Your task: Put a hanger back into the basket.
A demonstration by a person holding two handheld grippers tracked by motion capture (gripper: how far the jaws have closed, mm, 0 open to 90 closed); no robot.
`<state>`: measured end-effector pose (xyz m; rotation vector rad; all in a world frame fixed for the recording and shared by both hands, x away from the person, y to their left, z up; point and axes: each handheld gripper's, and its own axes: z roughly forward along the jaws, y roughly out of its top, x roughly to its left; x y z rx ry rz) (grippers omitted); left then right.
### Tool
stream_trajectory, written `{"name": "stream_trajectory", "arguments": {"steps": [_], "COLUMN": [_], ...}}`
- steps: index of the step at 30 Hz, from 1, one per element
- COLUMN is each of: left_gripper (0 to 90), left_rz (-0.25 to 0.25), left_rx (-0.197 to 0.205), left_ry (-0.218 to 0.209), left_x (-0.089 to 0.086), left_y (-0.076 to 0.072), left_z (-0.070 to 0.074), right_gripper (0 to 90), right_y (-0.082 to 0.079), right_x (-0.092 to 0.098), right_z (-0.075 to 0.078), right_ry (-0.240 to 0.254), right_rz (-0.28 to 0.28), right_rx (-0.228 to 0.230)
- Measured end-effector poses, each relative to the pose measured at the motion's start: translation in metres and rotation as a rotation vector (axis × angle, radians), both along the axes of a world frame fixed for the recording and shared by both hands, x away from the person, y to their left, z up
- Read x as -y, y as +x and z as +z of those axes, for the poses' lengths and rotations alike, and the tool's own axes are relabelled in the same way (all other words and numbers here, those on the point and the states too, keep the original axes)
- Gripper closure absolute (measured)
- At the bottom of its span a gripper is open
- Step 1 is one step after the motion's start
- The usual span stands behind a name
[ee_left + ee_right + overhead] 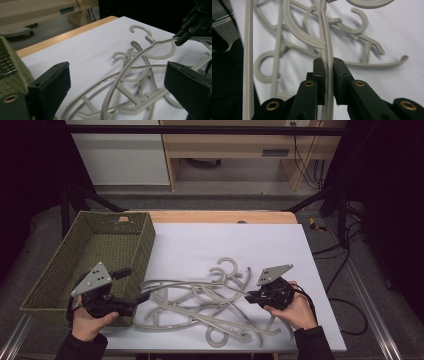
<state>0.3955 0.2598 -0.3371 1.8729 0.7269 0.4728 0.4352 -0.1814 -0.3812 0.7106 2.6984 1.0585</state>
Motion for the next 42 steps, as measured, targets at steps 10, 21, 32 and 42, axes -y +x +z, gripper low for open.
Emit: {"name": "stream_trajectory", "arguments": {"steps": [10,21,32,42], "left_gripper": [13.2,34.8,62.9,79.7], "left_rz": [-0.151,-0.272,-0.333,-0.329], "left_rx": [-0.059,-0.115,-0.110,-0.113], "left_ry": [0.155,0.373,0.498,0.532], "left_x": [0.042,0.076,0.090,0.094], "left_y": [-0.009,-0.010,-0.010,-0.012], "left_z": [-0.008,-0.028,-0.045,-0.048], "right_gripper": [82.0,81.9,82.0,81.9], "right_y": [-0.018,-0.026,-0.028,-0.026], "right_x": [-0.020,-0.035,-0.039,-0.042], "right_z": [0.013,0.013,0.013,0.008], "right_ry": [-0.005,-0.036,-0.035,-0.033], "right_rz": [0.147,0.228,0.244,0.264], "right_rx": [0.024,0.020,0.019,0.007]}}
